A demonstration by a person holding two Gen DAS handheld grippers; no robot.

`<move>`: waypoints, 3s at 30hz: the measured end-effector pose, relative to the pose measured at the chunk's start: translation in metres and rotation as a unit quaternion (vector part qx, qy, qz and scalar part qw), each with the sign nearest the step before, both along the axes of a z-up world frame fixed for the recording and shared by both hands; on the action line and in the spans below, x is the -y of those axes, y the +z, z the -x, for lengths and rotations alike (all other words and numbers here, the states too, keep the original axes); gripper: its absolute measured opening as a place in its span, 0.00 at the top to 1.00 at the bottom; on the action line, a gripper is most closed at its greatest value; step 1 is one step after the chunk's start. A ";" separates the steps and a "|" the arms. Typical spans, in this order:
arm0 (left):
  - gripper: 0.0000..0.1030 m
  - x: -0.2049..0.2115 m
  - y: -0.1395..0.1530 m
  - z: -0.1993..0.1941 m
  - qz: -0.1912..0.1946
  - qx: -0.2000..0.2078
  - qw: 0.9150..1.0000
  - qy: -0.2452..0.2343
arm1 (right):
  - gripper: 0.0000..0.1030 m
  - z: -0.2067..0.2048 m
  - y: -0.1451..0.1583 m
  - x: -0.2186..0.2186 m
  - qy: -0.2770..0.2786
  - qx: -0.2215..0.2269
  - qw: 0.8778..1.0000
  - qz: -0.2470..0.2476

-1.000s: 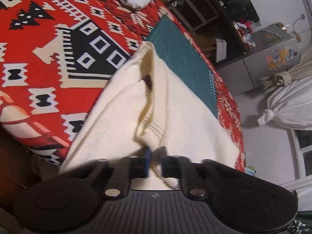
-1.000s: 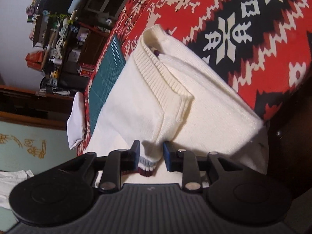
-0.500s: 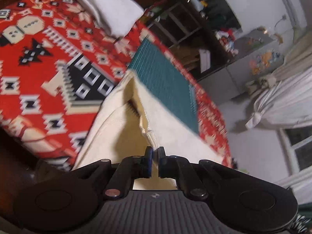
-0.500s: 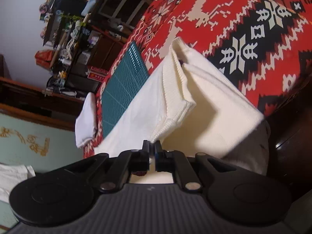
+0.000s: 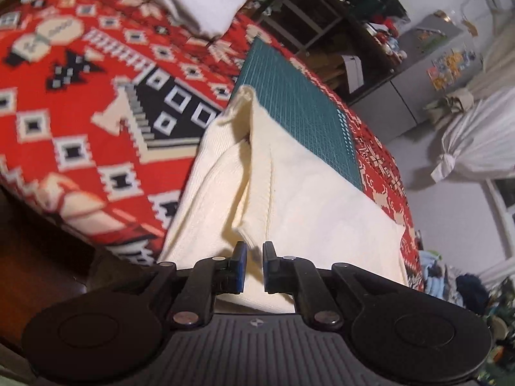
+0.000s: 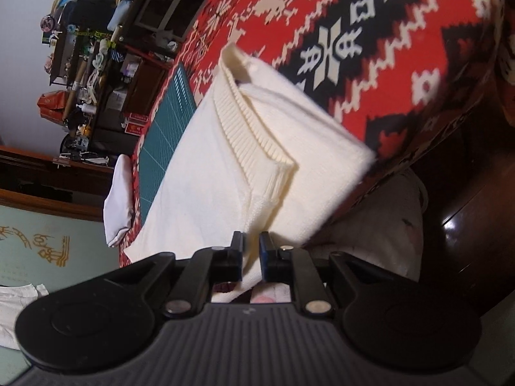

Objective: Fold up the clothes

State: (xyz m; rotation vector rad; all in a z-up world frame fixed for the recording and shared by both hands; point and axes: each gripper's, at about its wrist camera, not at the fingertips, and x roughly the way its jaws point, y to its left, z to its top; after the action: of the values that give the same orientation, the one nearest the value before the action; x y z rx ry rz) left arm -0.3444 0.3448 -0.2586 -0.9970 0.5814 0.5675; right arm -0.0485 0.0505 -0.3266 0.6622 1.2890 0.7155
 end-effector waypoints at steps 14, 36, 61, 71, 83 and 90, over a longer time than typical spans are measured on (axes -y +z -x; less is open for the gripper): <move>0.64 -0.075 0.012 -0.043 -0.068 0.004 0.998 0.000 | 0.73 -0.074 0.054 -0.005 0.003 0.150 0.988 0.025; 0.96 -0.105 -0.002 -0.090 -0.140 -0.017 0.989 -0.039 | 0.97 -0.130 0.031 -0.064 0.020 0.205 0.978 0.039; 0.93 0.002 0.040 -0.071 -0.225 0.014 0.964 -0.139 | 0.87 -0.015 0.091 -0.083 0.155 0.356 0.911 0.138; 0.95 0.020 -0.012 -0.040 -0.199 -0.048 0.975 -0.090 | 0.90 0.032 0.055 -0.070 0.191 0.338 0.901 0.192; 0.93 0.046 0.005 -0.036 -0.253 -0.056 0.958 -0.123 | 0.88 0.040 0.067 -0.051 0.173 0.343 0.906 0.178; 0.93 0.061 -0.007 -0.060 -0.257 -0.066 0.948 -0.177 | 0.88 0.066 0.070 -0.073 0.238 0.361 0.883 0.180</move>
State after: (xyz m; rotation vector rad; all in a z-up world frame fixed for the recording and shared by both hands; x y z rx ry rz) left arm -0.2839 0.2842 -0.2653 -0.3495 0.6699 0.4327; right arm -0.1146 0.1237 -0.2568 -0.2483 0.8331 0.9691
